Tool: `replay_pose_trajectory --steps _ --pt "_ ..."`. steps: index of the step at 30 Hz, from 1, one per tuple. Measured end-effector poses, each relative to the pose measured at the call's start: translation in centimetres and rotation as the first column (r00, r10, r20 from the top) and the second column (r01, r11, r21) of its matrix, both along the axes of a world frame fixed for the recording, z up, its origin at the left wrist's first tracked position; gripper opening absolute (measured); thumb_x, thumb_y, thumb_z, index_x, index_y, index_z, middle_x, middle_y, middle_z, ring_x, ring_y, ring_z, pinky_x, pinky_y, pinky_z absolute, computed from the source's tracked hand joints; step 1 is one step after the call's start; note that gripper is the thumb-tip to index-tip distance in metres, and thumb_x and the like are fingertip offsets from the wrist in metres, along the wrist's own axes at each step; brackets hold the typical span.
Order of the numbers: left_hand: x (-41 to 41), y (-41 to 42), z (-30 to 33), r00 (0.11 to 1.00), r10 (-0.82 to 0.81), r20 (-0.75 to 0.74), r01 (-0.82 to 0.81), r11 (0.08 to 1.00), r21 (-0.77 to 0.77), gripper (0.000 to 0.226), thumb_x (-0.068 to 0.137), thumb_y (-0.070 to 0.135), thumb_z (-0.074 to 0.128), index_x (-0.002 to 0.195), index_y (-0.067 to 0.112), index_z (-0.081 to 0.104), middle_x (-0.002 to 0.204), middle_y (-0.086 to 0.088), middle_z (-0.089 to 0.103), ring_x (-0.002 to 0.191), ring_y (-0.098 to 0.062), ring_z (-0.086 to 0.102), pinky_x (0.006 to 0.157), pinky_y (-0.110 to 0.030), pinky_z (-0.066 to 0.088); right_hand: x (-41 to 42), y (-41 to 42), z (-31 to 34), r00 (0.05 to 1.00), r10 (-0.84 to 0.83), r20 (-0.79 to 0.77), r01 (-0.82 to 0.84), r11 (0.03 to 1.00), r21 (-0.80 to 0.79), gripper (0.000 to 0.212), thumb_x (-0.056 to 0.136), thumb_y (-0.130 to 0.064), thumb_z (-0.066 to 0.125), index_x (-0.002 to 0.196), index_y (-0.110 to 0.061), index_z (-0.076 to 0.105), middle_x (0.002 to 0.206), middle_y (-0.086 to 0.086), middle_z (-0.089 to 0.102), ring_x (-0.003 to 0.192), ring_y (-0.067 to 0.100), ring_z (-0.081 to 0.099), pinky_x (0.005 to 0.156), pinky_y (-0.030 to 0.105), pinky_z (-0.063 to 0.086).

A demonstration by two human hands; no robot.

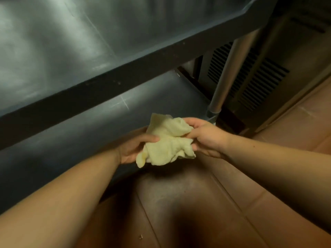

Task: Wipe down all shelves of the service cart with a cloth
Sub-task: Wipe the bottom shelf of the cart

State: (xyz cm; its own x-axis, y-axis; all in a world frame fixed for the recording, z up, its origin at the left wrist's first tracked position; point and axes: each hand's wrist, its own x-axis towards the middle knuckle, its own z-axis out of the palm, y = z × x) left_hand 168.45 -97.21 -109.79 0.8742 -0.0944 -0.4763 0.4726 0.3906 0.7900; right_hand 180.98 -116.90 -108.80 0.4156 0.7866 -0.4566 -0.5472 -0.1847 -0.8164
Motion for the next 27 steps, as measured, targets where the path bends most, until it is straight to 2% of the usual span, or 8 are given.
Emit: replay_pose_trajectory --steps 5,9,11,13,14,16,21,27 --pt "2.4 2.1 -0.5 0.99 -0.049 0.136 0.015 0.97 0.243 0.047 0.077 0.004 0.064 0.122 0.018 0.058 0.121 -0.016 0.063 0.11 -0.032 0.061 0.086 -0.039 0.053 2.1 0.7 -0.8 0.901 0.115 0.418 -0.086 0.992 -0.088 0.037 0.085 0.016 0.056 0.082 -0.014 0.076 0.108 0.018 0.073 0.094 0.028 0.073 0.076 0.035 0.06" --pt "5.1 4.2 0.8 0.999 -0.007 -0.033 0.014 0.981 0.195 0.04 0.075 0.021 0.064 0.111 0.002 0.061 0.091 -0.019 0.059 0.079 -0.03 0.055 0.07 -0.038 0.045 1.9 1.0 -1.0 0.605 0.088 0.791 0.01 0.993 -0.118 0.053 0.078 0.015 0.056 0.074 -0.034 0.077 0.115 -0.005 0.069 0.11 0.004 0.063 0.102 0.02 0.046" --pt "6.1 4.5 1.2 0.984 -0.093 -0.154 0.11 0.988 0.105 0.039 0.082 0.036 0.063 0.104 0.004 0.066 0.088 -0.022 0.058 0.076 -0.027 0.058 0.072 -0.039 0.045 1.2 1.0 -2.2 0.56 0.068 0.826 0.068 0.99 -0.128 0.054 0.078 0.015 0.052 0.078 -0.033 0.078 0.121 -0.01 0.062 0.118 0.004 0.055 0.104 0.011 0.036" --pt "7.1 4.5 0.3 0.978 -0.113 -0.177 0.162 0.943 0.291 0.045 0.085 0.045 0.063 0.11 0.007 0.065 0.124 -0.023 0.049 0.111 -0.038 0.048 0.085 -0.046 0.049 0.7 1.3 -3.1 0.571 0.003 0.821 0.155 0.982 -0.111 0.052 0.08 0.016 0.047 0.088 -0.024 0.08 0.13 -0.007 0.057 0.124 0.006 0.049 0.101 0.0 0.027" --pt "7.6 4.0 0.2 0.988 -0.112 -0.109 0.148 0.9 0.409 0.037 0.081 0.042 0.068 0.101 0.012 0.065 0.087 0.006 0.051 0.078 -0.009 0.05 0.076 -0.041 0.052 0.6 1.5 -3.5 0.574 -0.042 0.818 0.201 0.975 -0.091 0.053 0.081 0.017 0.044 0.095 -0.02 0.079 0.136 -0.005 0.054 0.127 0.005 0.045 0.1 -0.002 0.024" --pt "8.7 3.3 0.0 0.999 -0.038 0.023 0.023 0.882 0.471 0.021 0.076 0.032 0.075 0.088 0.022 0.061 0.094 -0.01 0.063 0.078 -0.018 0.067 0.062 -0.032 0.053 0.8 1.7 -4.4 0.579 -0.121 0.806 0.265 0.963 -0.045 0.059 0.083 0.018 0.041 0.116 -0.018 0.073 0.146 -0.006 0.044 0.132 0.0 0.037 0.102 -0.004 0.021" --pt "11.7 3.8 -0.5 0.99 0.093 0.104 -0.134 0.836 0.532 0.057 0.076 0.02 0.079 0.127 0.027 0.053 0.117 -0.01 0.06 0.103 -0.028 0.066 0.081 -0.047 0.058 2.4 2.4 -7.2 0.514 -0.166 0.841 0.368 0.929 -0.042 0.081 0.085 0.01 0.048 0.152 -0.034 0.034 0.155 -0.016 0.031 0.141 -0.007 0.022 0.117 0.008 0.016" --pt "12.9 3.5 -1.3 0.957 0.056 0.285 -0.229 0.749 0.622 0.02 0.083 0.008 0.07 0.098 0.018 0.06 0.083 0.004 0.073 0.075 -0.017 0.071 0.06 -0.034 0.057 2.3 4.9 -10.1 0.35 0.017 0.937 0.493 0.847 -0.2 0.065 0.086 -0.017 0.058 0.149 -0.016 0.041 0.138 0.005 0.055 0.131 0.021 0.049 0.114 0.033 0.037"
